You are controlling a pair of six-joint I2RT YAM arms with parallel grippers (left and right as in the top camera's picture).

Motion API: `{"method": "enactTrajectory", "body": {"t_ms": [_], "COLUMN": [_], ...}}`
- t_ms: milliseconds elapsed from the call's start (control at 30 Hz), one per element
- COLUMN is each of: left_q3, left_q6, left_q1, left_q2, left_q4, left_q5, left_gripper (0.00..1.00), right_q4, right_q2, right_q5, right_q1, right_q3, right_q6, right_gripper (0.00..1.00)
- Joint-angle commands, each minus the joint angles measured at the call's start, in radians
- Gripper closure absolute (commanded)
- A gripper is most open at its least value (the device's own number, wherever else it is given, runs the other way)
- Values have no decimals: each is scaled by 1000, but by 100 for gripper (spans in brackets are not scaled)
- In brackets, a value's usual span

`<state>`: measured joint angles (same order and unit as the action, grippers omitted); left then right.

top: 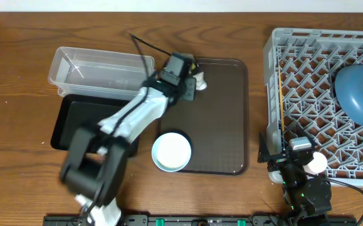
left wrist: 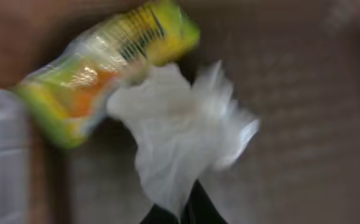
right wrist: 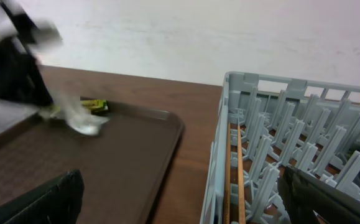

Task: Sort waste into correct bins and load items into the dishwasher rack
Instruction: 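Grasp the white tissue with the left gripper and drop it in the clear bin, then reach the left gripper to the yellow wrapper and grasp it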

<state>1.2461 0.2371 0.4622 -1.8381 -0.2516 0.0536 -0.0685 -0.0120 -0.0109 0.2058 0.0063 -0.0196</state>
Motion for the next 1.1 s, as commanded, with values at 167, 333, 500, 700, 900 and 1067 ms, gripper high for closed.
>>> {"method": "enactTrajectory", "body": {"t_ms": [167,333,500,700,900,1067], "left_q3": [32,31,32,46,44,44], "left_q6": [52,13,7,-38,-327,-554], "left_q1": [-171,-307,-350,-280,-71,43], "left_q2": [351,338,296,312,244,64], "left_q4": [-179,-241,-266,-232,-187,-67], "left_q5": [-69,-111,-106,39,-3,-181], "left_gripper": [94,91,42,32,31,31], "right_q4": [-4,-4,-4,-4,-4,-4], "right_q2": [6,6,6,6,6,6], "right_q5": [0,0,0,0,0,0], "right_q1": [5,5,5,5,5,5], "right_q3": [-1,-1,-1,-1,-1,-1], "right_q6": [-4,-4,-4,-4,-4,-4], "right_gripper": [1,1,1,1,1,1]}}
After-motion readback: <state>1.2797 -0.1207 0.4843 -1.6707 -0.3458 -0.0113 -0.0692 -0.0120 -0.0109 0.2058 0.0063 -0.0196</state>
